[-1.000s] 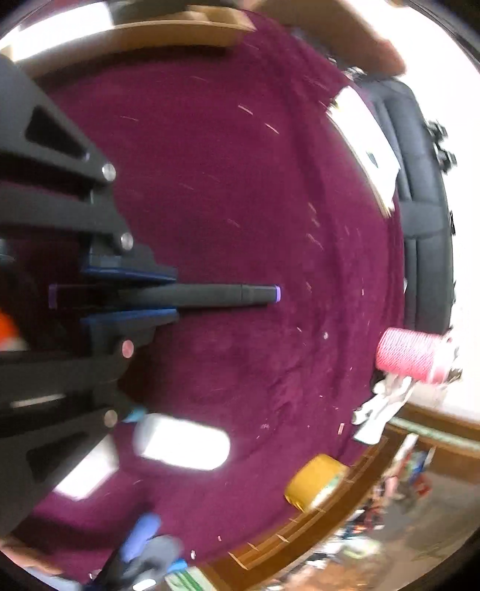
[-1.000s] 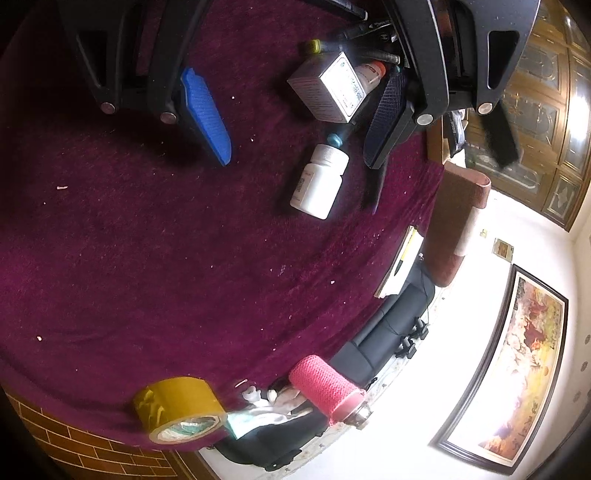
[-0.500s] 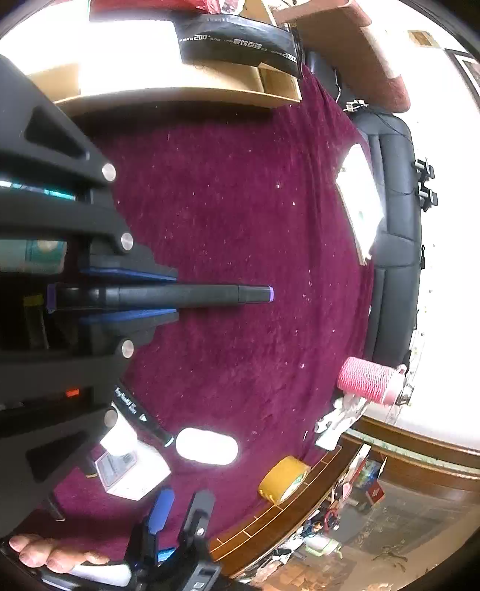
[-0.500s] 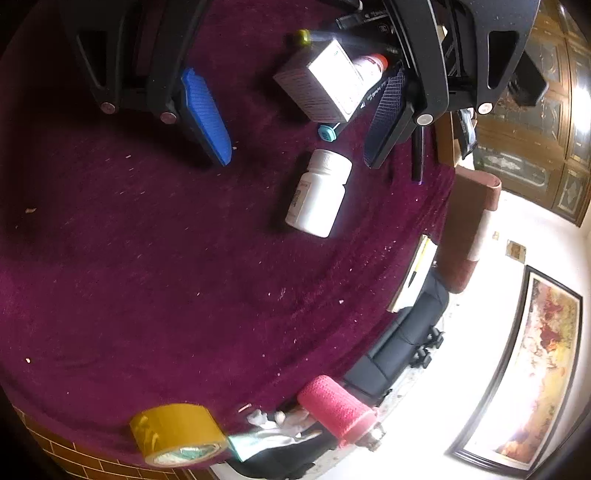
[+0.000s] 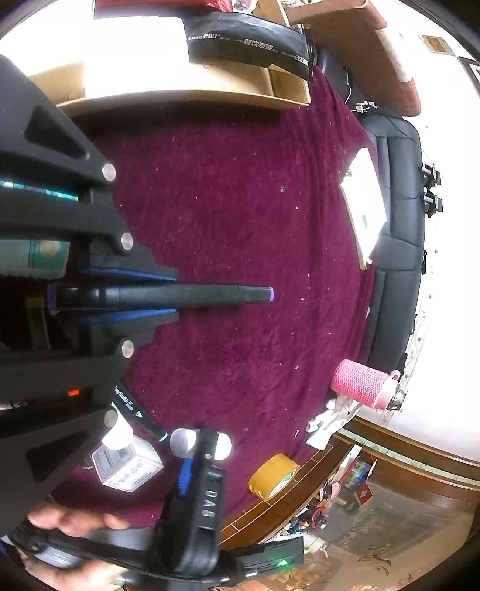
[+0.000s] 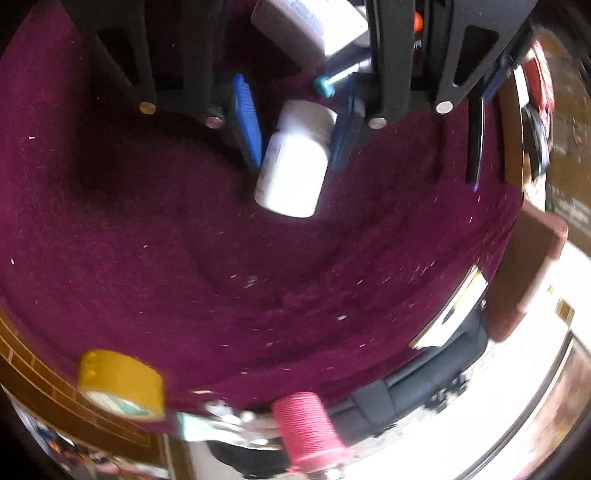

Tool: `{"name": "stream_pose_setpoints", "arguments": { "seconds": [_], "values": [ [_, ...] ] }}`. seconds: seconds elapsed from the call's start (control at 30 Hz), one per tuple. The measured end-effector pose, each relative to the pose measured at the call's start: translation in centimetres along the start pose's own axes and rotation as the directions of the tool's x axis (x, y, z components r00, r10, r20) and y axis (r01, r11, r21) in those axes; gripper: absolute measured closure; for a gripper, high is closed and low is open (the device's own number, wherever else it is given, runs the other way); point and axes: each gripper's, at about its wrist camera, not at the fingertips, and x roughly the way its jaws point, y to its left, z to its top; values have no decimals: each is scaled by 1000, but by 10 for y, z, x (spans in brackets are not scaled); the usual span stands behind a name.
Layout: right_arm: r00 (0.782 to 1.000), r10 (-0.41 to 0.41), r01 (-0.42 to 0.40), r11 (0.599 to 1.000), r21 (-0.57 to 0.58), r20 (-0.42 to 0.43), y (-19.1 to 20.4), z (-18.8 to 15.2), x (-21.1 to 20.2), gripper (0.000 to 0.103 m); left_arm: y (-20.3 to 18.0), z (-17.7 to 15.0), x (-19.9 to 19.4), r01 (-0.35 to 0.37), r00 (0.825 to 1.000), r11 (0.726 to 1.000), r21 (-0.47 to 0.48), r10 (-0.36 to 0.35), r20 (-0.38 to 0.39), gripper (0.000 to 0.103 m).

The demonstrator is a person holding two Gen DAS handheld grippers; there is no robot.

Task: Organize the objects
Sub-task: 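Grasp the purple-capped black marker with the left gripper while the right grasps the white pill bottle, then carry the marker and pill bottle with both grippers over the cardboard tray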

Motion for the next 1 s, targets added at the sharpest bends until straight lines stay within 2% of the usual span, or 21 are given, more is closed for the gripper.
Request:
{"name": "stream_pose_setpoints", "arguments": {
  "seconds": [0.07,0.13,0.17,0.37,0.57,0.77,0.9,1.0],
  "values": [
    [1000,17,-17,1000,-10,22,0,-6,-5,64,0,0,0,3,1000,1000,-1,-3,1,89],
    [995,69,-68,998,-7,69,-3,-11,-13,64,0,1,-1,5,1000,1000,-4,-5,8,89],
    [994,65,-64,998,-19,90,-2,-12,-17,64,0,1,-2,4,1000,1000,-2,-4,14,89],
    [979,150,-143,988,-62,139,-1,-8,-36,64,1,1,-7,-3,999,1000,-8,3,34,89],
    [972,213,-209,977,-49,99,4,-14,-31,63,2,3,-15,20,998,1000,-15,-19,64,89],
    [961,247,-235,966,-103,125,19,-23,-44,63,4,4,-18,25,997,999,-20,-24,74,89],
    [956,267,-252,960,-124,119,25,-27,-45,63,-2,3,-29,16,994,1000,-3,-16,113,89],
    [950,282,-263,954,-145,131,29,-29,-49,63,-2,4,-38,40,991,999,-16,-38,132,89]
  ]
}}
